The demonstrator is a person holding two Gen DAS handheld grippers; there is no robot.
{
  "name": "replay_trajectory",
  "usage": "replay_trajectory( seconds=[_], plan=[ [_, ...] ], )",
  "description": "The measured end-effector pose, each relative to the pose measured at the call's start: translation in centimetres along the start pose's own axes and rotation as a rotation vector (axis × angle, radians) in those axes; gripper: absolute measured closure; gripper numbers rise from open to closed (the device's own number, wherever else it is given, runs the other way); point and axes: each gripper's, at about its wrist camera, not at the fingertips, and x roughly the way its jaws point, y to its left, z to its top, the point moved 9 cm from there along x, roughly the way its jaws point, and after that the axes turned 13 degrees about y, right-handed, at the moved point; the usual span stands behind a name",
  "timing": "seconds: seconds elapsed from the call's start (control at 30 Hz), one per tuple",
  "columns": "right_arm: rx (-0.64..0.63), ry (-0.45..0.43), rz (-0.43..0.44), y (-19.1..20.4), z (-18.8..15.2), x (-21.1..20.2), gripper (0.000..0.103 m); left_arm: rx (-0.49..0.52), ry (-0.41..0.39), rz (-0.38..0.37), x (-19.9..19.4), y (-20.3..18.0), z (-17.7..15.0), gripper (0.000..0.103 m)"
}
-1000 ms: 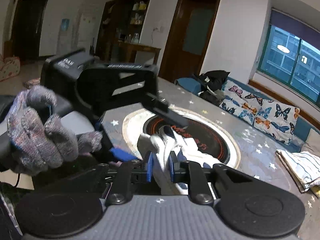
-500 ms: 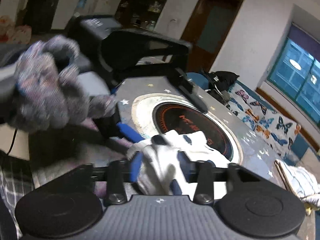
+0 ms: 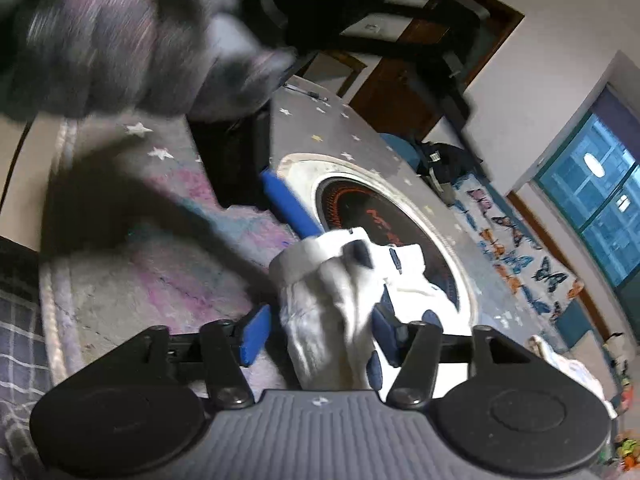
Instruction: Fold clothes
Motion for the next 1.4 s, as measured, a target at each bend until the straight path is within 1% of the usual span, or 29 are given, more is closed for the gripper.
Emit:
replay_trajectory(
  seconds=[0.1,0.2,0.23,0.27,0.3,0.33,0.4,0.43,0.57,0.7,0.73,0.87,1.1,1.2,1.27,1.33,1.4],
  plan=[
    [-0.019,-0.007,-0.053,-0.1,0.2,0.5,0.041,0.020,0.011,-0.016,0.6,-1.5,0.4,0.009],
    [-0.008,-0.008,-0.092,-0.6,0.5,1.1,0.044,0.033,0.020,-0.021,1.5,-2.7,0.8,0.008],
    [0.000,-0.008,-0.100,-0.8,0.5,1.3,0.047,0.034,0.025,-0.023,1.7,-2.8,0.9,0.008],
    [0.014,-0.009,-0.105,-1.0,0.5,1.4,0.057,0.038,0.029,-0.023,1.6,-2.8,0.9,0.008],
    [0.042,-0.014,-0.104,-1.4,0.7,1.5,0.061,0.041,0.032,-0.024,1.6,-2.7,0.9,0.008],
    [0.074,-0.020,-0.093,-1.9,0.7,1.4,0.062,0.046,0.033,-0.025,1.5,-2.7,0.9,0.008],
    [0.143,-0.039,-0.062,-2.7,0.7,1.0,0.068,0.062,0.022,-0.028,0.6,-2.4,1.0,0.007],
    [0.193,-0.049,-0.039,-3.4,0.6,0.6,0.075,0.071,0.016,-0.030,0.2,-2.2,1.0,0.007],
    [0.319,-0.067,0.020,-5.2,0.3,0.0,0.077,0.099,-0.013,-0.026,-1.4,-1.6,0.7,0.005],
    [0.380,-0.075,0.041,-5.9,-0.3,-0.6,0.077,0.101,-0.015,-0.008,-1.4,-0.7,0.3,0.001],
    [0.373,-0.076,0.036,-5.8,-0.3,-0.8,0.078,0.101,-0.011,0.000,-1.1,-0.4,0.2,0.001],
    [0.318,-0.079,0.013,-5.0,-0.2,-1.3,0.078,0.137,0.022,0.084,1.2,0.2,0.3,0.001],
    [0.212,-0.082,-0.031,-3.8,0.0,-1.3,0.078,0.163,0.041,0.200,3.8,0.2,1.3,0.001],
    [0.186,-0.087,-0.035,-3.4,0.0,-1.2,0.078,0.207,0.023,0.318,4.3,0.3,1.5,0.002],
    [0.177,-0.091,-0.037,-3.2,0.0,-1.2,0.078,0.226,0.027,0.345,4.7,0.2,1.4,0.002],
    [0.170,-0.096,-0.042,-3.1,0.1,-1.2,0.078,0.217,0.033,0.358,5.1,0.4,1.4,0.008],
    [0.168,-0.101,-0.044,-3.1,0.1,-1.2,0.078,0.205,0.039,0.358,5.1,0.5,1.6,0.012]
  ],
)
